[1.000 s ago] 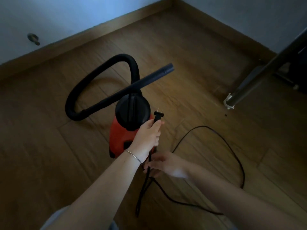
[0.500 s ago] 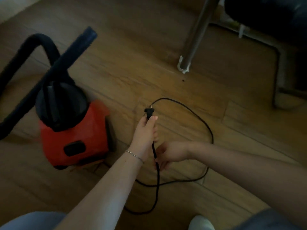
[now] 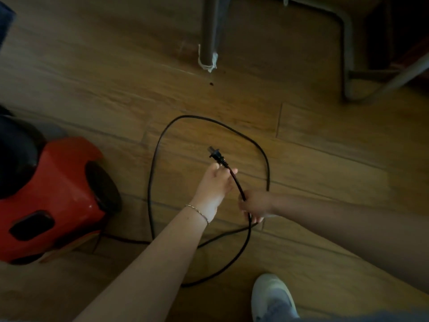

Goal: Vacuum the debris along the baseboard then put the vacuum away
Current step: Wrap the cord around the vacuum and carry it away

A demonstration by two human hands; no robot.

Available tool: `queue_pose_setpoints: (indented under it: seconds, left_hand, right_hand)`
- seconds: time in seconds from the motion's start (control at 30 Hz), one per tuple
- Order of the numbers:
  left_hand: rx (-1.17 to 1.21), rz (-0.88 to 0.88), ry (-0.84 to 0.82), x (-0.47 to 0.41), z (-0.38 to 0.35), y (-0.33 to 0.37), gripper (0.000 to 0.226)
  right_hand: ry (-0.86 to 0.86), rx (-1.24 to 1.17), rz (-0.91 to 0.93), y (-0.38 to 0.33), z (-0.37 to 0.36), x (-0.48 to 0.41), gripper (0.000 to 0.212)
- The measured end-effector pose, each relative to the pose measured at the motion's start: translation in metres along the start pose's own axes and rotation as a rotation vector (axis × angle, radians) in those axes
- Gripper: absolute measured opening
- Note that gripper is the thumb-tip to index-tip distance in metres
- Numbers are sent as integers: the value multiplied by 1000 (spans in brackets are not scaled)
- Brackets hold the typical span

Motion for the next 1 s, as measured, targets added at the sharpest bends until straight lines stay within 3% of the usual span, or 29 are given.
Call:
queue_pose_setpoints:
  seconds: [0.1,0.27,0.4,0.6,0.73,0.87,1.0]
  left_hand:
    - [-329,4,14,-6,3,-21,46]
    - [-906,-81,154,-13,42,-35,32]
    - [-1311,43,251,-22,85,-46,34]
    - [-1430,130,106,-17,99,-81,41]
    - [-1506,65,113,-11,95,-88,36]
    - [-1552,46,93,-5,88,-98,39]
    - [-1614,48,50,-1,83,-106,39]
  right_hand:
    - [59,41,-47,15,8,-5,16]
    - [172,139,-131,36,44,-17,38]
    - [278,103,-134,44,75,-21,32]
    - [383,37,-153,58,86,-39,10]
    - [403,-22,-191,64,82,-47,31]
    - [334,-13,-327,72,69,-56,28]
    - [330,-61,-297,79,70,-72,22]
Point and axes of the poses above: each hand's wrist, its own x-axis away from the middle knuckle, its own z-axis out of the back of the hand, y = z × x, the point moved 5 cm from there along -x, towards the middle knuckle, and after that the axes turned 4 degrees about -y, right-handed, at the moved point
